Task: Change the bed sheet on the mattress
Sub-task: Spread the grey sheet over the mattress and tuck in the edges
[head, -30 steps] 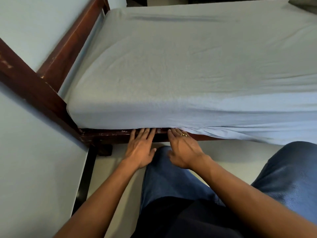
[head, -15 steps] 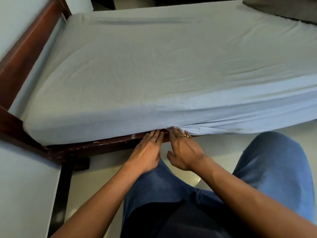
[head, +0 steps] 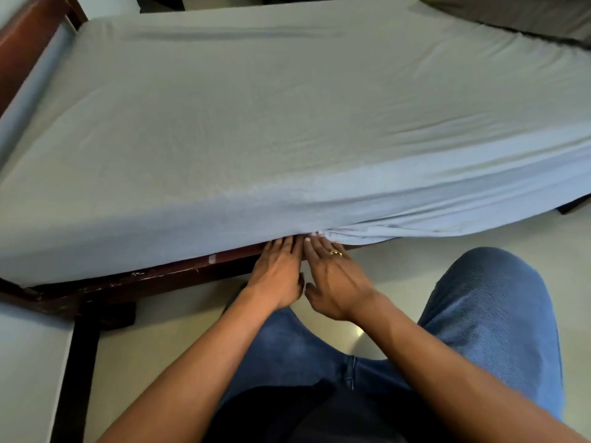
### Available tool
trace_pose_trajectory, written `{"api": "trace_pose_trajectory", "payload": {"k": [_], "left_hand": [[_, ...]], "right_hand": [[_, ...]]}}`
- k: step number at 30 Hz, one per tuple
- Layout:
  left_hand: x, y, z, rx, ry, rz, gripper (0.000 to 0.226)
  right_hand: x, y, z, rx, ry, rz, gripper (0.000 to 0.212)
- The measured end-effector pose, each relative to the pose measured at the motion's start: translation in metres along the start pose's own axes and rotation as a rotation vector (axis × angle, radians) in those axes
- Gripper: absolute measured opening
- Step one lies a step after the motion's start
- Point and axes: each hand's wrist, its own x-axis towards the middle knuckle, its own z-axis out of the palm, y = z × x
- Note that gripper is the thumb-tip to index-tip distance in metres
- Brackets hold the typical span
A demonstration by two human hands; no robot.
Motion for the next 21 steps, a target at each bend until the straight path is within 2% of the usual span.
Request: {"api": "trace_pose_trajectory", "payload": {"k": [4,8,9,12,14,18,21], "left_hand": [[0.001,0.022,-0.006,0.043,-0.083,-0.090,0.081],[0.014,0.043,-0.012,-0.033,-0.018,0.069,0.070],[0.022,0.048,-0.011,-0.036,-0.009,0.114,0.072],[0.043,0.052,0.000,-0.016,-0.004,0.163,0.082],[0.049,0.050,0.007,-0.004,-0.009,0.163,0.088],[0.049,0.058,0.005,-0.004,-0.031,0.115,0.085],[0.049,0.073,-0.003,-0.035,-0.026,0.125,0.074]], "right_hand": [[0.013,0.053,-0.006,-0.063,-0.014,0.127,0.085],[0.042,0.077,-0.014,-0.007,-0.023,0.119,0.053],[0.044,0.080,-0.015,0.000,-0.016,0.095,0.053],[0.023,0.086,-0.017,0.003,0.016,0.006,0.078],[-0.004,0.084,-0.017,0.041,0.048,0.005,0.084],[-0.006,0.105,-0.015,-0.007,0.036,0.122,0.083],[0.028,0.128,-0.019,0.008,0.037,0.189,0.061]]}}
